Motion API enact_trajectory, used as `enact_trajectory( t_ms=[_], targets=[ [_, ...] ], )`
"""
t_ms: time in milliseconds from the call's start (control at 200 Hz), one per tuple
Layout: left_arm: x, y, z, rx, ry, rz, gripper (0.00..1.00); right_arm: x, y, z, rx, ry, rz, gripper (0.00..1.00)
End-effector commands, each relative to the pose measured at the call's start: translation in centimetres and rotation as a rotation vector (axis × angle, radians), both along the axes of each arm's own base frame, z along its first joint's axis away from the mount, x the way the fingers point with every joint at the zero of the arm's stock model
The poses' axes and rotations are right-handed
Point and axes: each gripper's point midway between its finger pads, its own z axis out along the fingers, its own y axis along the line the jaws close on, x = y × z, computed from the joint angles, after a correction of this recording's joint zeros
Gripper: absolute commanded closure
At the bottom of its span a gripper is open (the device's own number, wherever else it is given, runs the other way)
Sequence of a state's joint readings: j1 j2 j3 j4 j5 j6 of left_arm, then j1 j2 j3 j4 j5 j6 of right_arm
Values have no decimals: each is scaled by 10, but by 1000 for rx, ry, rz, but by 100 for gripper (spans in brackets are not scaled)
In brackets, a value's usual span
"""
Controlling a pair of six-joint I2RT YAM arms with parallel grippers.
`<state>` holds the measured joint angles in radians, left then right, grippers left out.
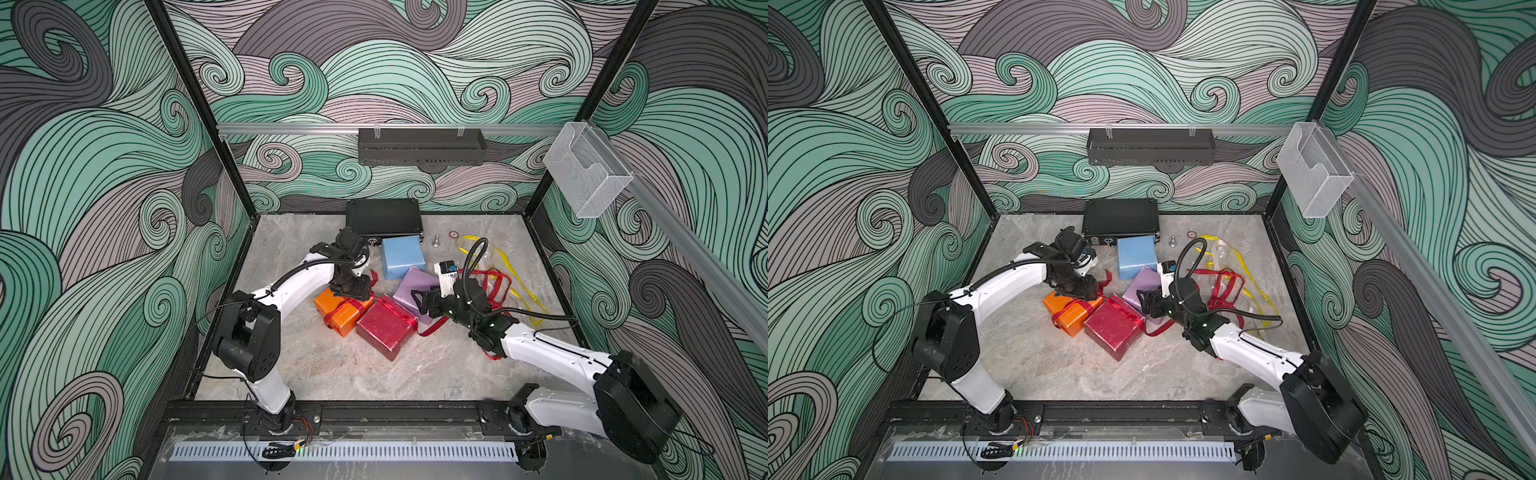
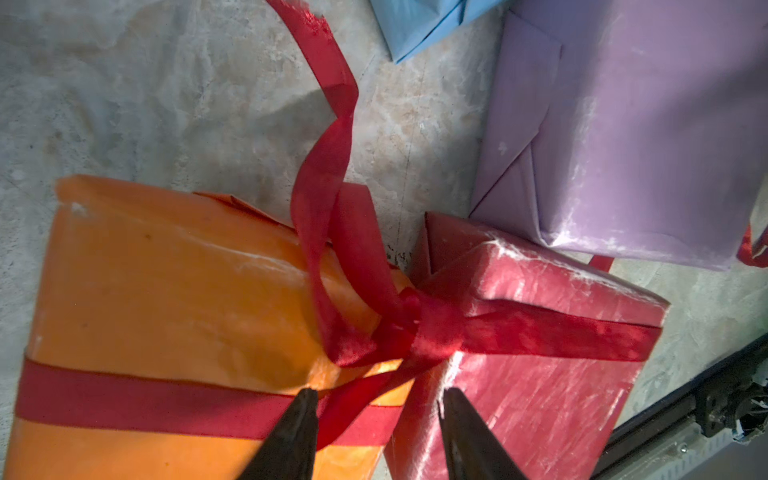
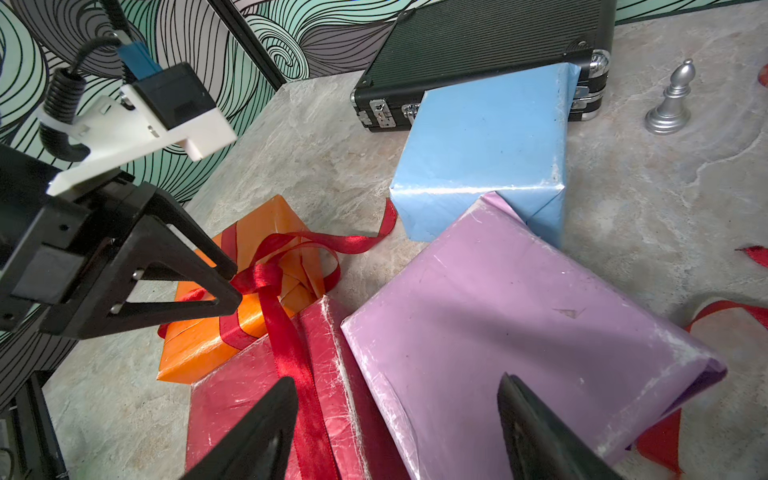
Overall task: Untie the ribbon bows on the gift boxes
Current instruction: Untie the ribbon from the gift box.
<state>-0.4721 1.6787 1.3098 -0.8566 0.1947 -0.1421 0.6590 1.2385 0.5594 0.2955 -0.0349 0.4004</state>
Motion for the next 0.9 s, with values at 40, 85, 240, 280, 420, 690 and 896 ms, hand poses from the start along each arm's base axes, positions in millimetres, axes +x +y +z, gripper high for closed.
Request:
enact_trajectory(
  t_ms=[40,85,240,280,420,690,896],
  targets=[
    [-9,0,-3,28,25,-28,51,2,6,9,13,-18,15,23],
    [-9,0,-4,31,26,-28,52,2,6,8,11,-18,14,23],
    [-5,1,-8,53,32,-18,56,3,5,7,9,-14,12,23],
    [-4,1,-9,58,34,-16,59,3,6,8,8,-17,14,23],
    [-4,3,-10,72,30,-12,69,2,6,8,8,-17,13,23],
    [-3,3,0,71,-15,0,96,2,5,8,6,-17,10,23],
    [6,2,29,21,-147,31,100,2,4,8,4,-18,10,23]
  ],
)
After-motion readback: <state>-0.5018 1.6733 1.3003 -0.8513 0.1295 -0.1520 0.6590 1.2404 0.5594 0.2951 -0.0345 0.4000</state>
